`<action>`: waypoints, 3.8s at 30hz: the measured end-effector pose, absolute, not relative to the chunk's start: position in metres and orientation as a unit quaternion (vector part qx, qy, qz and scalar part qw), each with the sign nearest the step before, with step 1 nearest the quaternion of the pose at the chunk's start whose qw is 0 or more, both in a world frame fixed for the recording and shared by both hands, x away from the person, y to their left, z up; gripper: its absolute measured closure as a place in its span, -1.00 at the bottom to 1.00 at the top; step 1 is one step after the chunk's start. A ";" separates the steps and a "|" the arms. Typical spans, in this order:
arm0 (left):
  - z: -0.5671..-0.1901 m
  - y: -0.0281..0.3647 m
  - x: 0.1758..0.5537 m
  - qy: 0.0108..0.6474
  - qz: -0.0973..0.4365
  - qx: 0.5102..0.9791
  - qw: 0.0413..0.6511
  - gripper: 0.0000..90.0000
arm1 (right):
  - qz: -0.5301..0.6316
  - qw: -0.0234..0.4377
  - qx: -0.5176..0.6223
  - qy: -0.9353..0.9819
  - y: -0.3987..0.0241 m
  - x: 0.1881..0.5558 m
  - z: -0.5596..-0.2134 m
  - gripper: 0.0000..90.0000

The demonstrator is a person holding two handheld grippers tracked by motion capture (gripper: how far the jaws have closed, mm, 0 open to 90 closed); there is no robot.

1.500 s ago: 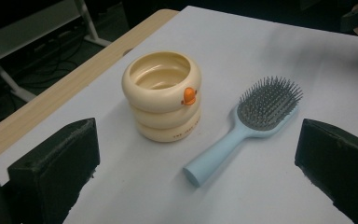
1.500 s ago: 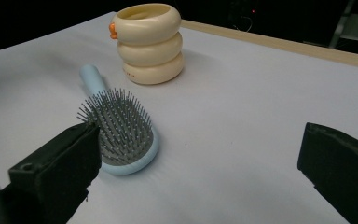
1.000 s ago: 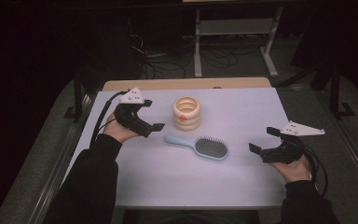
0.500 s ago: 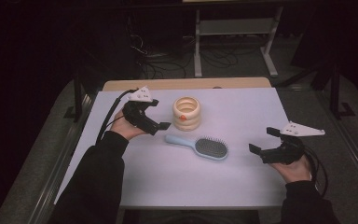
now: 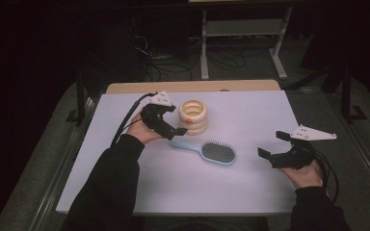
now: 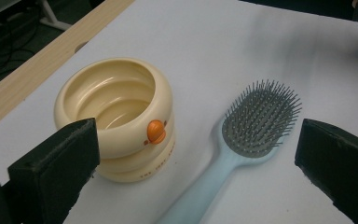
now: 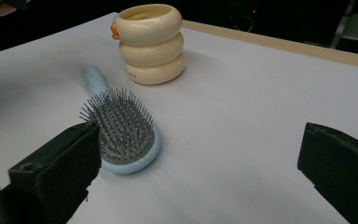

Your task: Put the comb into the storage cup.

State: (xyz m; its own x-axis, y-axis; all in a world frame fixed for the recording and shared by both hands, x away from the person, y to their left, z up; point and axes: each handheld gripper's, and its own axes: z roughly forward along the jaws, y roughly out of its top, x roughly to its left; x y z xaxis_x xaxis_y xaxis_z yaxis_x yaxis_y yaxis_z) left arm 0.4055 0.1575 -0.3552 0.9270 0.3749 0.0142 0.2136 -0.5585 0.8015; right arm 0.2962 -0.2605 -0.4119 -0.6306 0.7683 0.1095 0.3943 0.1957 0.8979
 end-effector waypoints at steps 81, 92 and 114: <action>-0.437 0.103 0.425 0.098 0.082 0.955 0.269 1.00 | 0.494 0.181 0.385 0.758 -0.259 0.297 -0.414 -1.00; -0.439 0.100 0.420 0.087 0.075 0.957 0.265 1.00 | 0.493 0.180 0.385 0.759 -0.258 0.297 -0.414 -1.00; -0.438 0.101 0.403 0.068 0.062 0.961 0.260 1.00 | 0.492 0.179 0.386 0.760 -0.258 0.297 -0.414 -1.00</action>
State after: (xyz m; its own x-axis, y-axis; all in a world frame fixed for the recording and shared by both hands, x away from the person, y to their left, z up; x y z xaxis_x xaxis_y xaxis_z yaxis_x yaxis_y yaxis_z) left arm 0.4030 0.1007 -0.4376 0.9831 0.1629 0.0838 0.0984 -0.8554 0.5086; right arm 0.2970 -0.2582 -0.4143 -0.6388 0.7618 0.1080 0.4099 0.2182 0.8856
